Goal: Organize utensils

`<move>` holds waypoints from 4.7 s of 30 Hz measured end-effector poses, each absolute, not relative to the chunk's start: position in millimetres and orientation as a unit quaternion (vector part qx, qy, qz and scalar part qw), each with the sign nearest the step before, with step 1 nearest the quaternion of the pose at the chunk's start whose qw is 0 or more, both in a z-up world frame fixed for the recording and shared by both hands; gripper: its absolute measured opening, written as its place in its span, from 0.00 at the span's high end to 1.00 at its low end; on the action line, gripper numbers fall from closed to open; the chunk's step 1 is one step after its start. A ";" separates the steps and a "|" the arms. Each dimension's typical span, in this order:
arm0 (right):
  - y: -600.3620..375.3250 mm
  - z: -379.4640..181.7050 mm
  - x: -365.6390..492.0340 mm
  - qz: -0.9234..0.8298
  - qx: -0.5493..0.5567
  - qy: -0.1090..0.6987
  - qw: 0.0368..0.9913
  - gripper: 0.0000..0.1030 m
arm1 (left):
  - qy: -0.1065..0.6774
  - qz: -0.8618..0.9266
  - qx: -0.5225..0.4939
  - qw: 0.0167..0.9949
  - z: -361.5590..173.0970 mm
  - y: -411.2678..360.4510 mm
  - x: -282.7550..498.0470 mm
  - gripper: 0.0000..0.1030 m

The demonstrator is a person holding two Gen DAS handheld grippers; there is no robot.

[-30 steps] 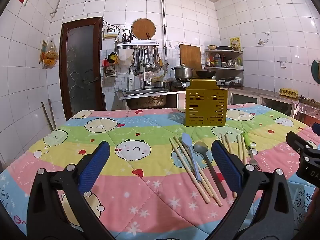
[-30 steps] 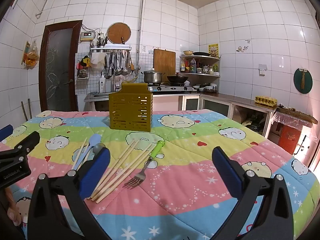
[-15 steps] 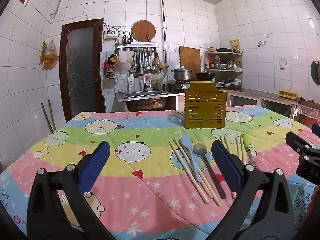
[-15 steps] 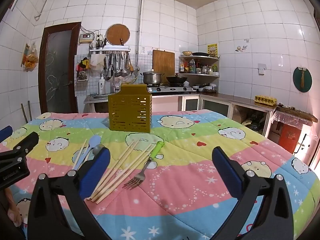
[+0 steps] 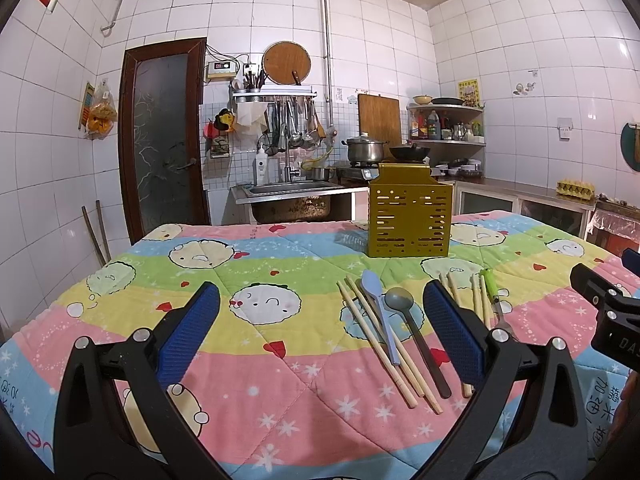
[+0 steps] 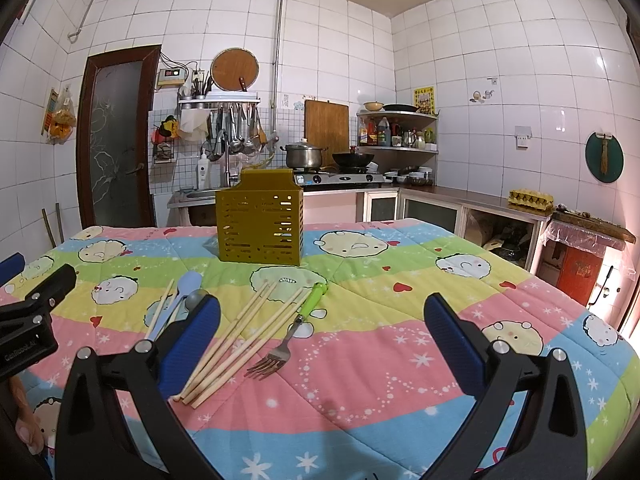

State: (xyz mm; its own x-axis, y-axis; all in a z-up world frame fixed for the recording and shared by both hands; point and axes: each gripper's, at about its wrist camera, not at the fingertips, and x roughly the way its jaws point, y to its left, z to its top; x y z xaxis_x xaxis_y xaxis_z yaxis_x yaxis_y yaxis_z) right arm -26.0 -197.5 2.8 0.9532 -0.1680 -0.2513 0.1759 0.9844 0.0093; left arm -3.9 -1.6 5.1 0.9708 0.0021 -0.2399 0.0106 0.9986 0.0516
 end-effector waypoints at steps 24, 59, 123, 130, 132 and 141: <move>-198.5 2.9 -26.0 -0.087 0.018 0.126 0.988 0.04 | 0.120 -0.005 0.025 0.992 11.0 -6.9 -5.6 0.05; -205.2 9.4 -27.7 -0.090 0.027 0.123 0.988 0.04 | 0.119 -0.016 0.022 0.992 6.7 -2.7 -5.9 0.05; -254.2 -50.5 191.5 -0.174 0.072 0.372 0.909 0.04 | 0.418 -0.001 -0.010 0.908 -52.3 13.2 228.7 0.05; -253.2 -52.9 194.5 -0.175 0.070 0.377 0.907 0.04 | 0.441 0.002 -0.006 0.897 -62.6 12.5 234.2 0.05; -254.0 -54.0 195.8 -0.173 0.072 0.381 0.906 0.04 | 0.443 0.004 -0.003 0.896 -63.7 10.9 234.7 0.05; -257.4 -57.7 198.6 -0.169 0.083 0.391 0.901 0.04 | 0.455 0.006 0.006 0.890 -68.0 8.8 239.8 0.04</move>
State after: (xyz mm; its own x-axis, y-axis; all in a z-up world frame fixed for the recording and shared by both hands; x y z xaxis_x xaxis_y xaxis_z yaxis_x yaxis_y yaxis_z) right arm 198.6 -257.4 -57.7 0.6375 -0.2409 -0.7318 0.3699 0.9289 0.0164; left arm 239.8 8.8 -68.0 0.5854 0.0166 -0.8106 -0.0057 0.9998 0.0164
